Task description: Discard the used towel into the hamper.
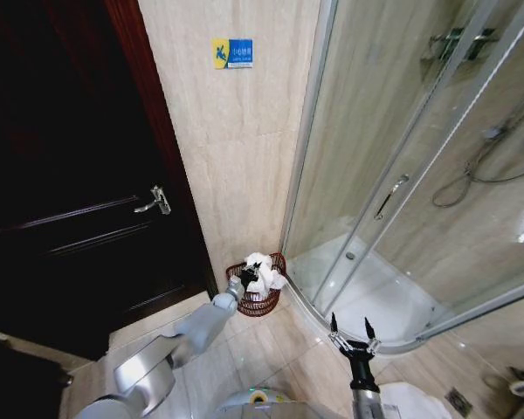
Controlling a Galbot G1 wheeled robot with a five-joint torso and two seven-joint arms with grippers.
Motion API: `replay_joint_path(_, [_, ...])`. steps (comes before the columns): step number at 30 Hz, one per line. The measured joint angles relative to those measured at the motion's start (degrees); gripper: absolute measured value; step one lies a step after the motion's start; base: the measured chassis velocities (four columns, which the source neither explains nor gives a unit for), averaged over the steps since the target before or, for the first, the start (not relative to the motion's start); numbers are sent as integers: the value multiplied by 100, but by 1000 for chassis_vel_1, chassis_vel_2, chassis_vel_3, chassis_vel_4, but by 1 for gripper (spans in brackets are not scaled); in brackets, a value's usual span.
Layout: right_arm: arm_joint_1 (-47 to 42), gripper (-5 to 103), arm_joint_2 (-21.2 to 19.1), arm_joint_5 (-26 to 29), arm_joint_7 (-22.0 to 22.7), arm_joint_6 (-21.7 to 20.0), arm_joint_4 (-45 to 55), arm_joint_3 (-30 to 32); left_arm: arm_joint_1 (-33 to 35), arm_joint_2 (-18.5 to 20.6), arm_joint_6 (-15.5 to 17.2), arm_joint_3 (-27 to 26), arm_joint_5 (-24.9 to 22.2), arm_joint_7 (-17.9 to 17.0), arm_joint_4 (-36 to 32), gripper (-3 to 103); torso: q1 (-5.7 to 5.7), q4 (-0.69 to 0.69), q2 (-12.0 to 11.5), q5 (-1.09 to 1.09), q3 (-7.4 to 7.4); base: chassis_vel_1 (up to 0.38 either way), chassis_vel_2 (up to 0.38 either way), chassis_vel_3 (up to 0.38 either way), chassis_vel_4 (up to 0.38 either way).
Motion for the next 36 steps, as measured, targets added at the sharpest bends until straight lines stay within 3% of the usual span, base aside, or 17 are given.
replay_joint_path(7, [118,100,0,32,-2,1,-23,-57,-457,65,86,204,-87,-133,-58,2,0,-1,1,1,-1,0,0,0,0])
replay_joint_path(22, [236,100,0,123,-12,1,-142,-41,-230,23,311,882,-14,-305,363,2,0,-1,1,0,0,0,0,0,0])
replay_joint_path(36, [545,100,0,23,-14,20,-369,-70,-306,31,595,1836,6,-626,666,2,0,0,1,0,0,0,0,0,0])
